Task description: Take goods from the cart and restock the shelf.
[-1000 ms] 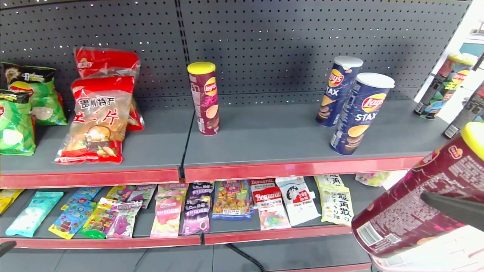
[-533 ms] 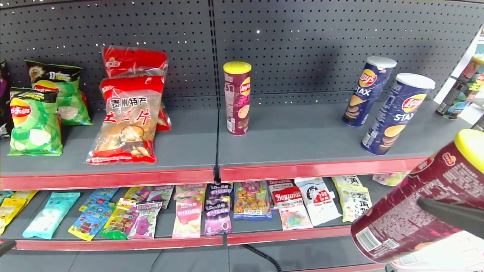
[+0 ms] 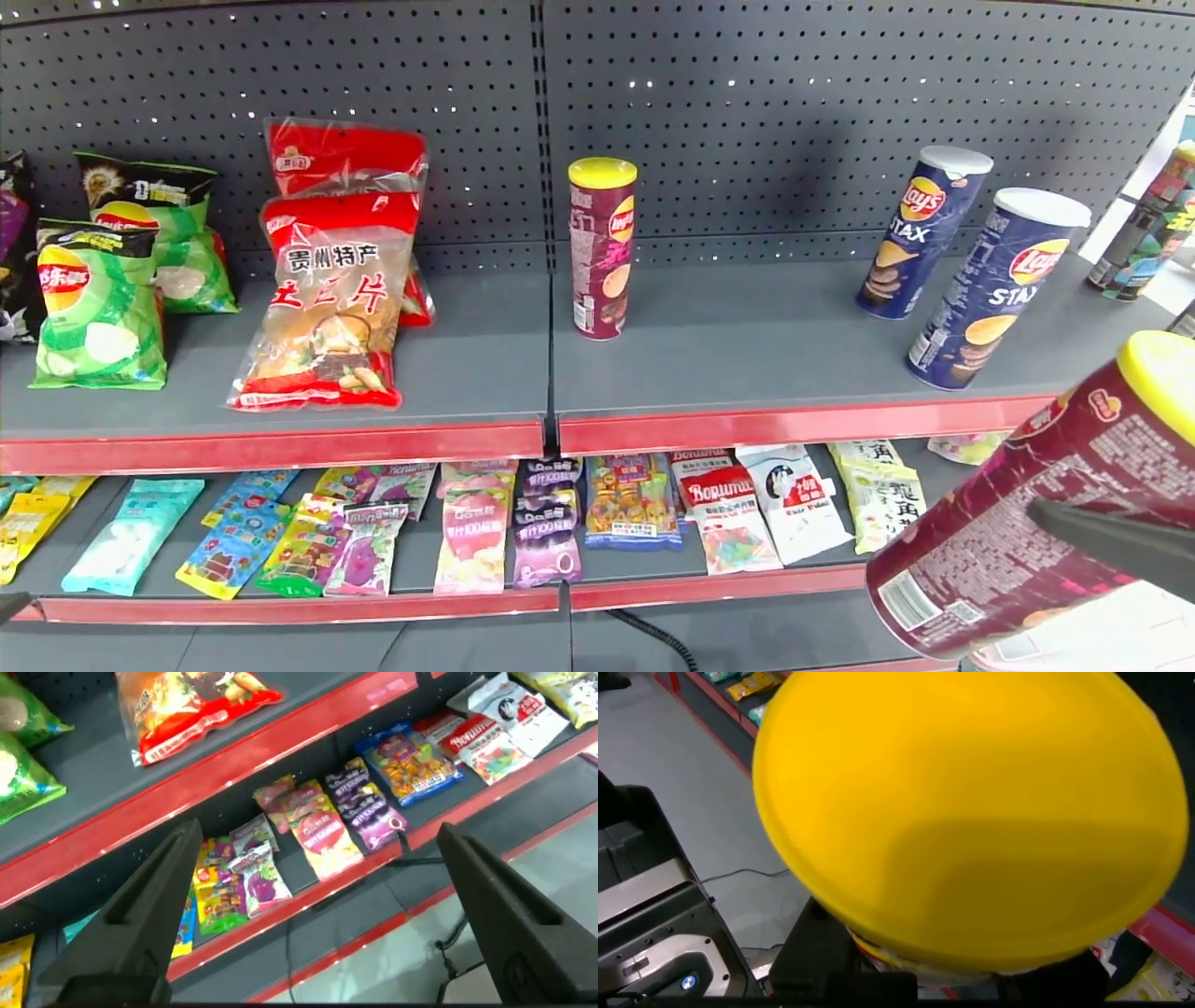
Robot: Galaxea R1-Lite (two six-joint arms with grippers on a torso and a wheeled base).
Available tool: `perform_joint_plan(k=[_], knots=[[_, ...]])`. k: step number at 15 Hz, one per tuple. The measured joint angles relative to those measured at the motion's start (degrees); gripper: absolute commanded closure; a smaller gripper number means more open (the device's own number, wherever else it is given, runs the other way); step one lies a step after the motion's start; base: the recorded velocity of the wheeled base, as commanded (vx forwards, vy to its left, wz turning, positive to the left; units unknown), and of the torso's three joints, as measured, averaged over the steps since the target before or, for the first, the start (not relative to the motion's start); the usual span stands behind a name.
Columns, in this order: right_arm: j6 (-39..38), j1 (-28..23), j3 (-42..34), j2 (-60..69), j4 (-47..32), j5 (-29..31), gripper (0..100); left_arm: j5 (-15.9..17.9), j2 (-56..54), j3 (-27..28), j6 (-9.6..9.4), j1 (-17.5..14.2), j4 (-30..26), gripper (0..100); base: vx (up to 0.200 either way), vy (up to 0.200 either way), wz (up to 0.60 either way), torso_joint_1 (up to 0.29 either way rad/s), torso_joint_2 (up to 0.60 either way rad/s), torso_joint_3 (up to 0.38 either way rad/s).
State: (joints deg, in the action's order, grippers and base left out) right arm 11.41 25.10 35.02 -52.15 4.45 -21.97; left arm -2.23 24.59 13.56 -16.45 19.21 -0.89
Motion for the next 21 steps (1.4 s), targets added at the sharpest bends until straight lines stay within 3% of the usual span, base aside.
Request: perform_joint_plan(k=[2, 7, 10, 12, 14, 16, 18, 21], knots=[[0.0, 0.0, -0.02, -0.05, 0.0, 0.05, 100, 0.02, 0.16, 0.0, 0.0, 0.0, 0.02, 0, 0.2, 0.0, 0.0, 0.01, 0.0, 0.002], [0.05, 0.06, 0.04, -0.22, -0.07, -0.04, 100, 0.43, 0.27, 0.06, -0.05, 0.1, 0.05, 0, 0.0, 0.0, 0.0, 0.0, 0.0, 0.0], [0.05, 2.12, 0.17, 0.11, -0.02, 0.0, 100, 2.52, 1.84, 1.44, -1.1, 0.46, 0.45, 0, 0.0, 0.0, 0.0, 0.0, 0.0, 0.0], [0.09, 3.91, 0.26, 0.34, -0.05, 0.07, 100, 5.21, 5.75, 4.57, -1.28, 0.6, 0.49, 0, 0.0, 0.0, 0.0, 0.0, 0.0, 0.0], [0.13, 4.56, 0.28, 0.45, -0.07, 0.43, 100, 10.46, 12.9, 9.34, -0.85, 0.62, 1.78, 0, 0.0, 0.0, 0.0, 0.0, 0.0, 0.0], [0.16, 4.61, 0.15, 0.61, 0.04, 0.51, 100, 15.31, 22.19, 14.25, 0.11, 0.9, 5.84, 0, 0.0, 0.0, 0.0, 0.0, 0.0, 0.0], [0.16, 4.41, 0.06, 0.85, 0.04, 1.08, 100, 18.81, 33.34, 20.18, 3.1, 2.28, 12.7, 0, 0.0, 0.0, 0.0, 0.0, 0.0, 0.0], [0.16, 4.34, 0.48, 1.08, 0.09, 3.34, 100, 19.91, 50.96, 32.15, 7.34, 5.4, 20.1, 0, 0.0, 0.0, 0.0, 0.0, 0.0, 0.0]])
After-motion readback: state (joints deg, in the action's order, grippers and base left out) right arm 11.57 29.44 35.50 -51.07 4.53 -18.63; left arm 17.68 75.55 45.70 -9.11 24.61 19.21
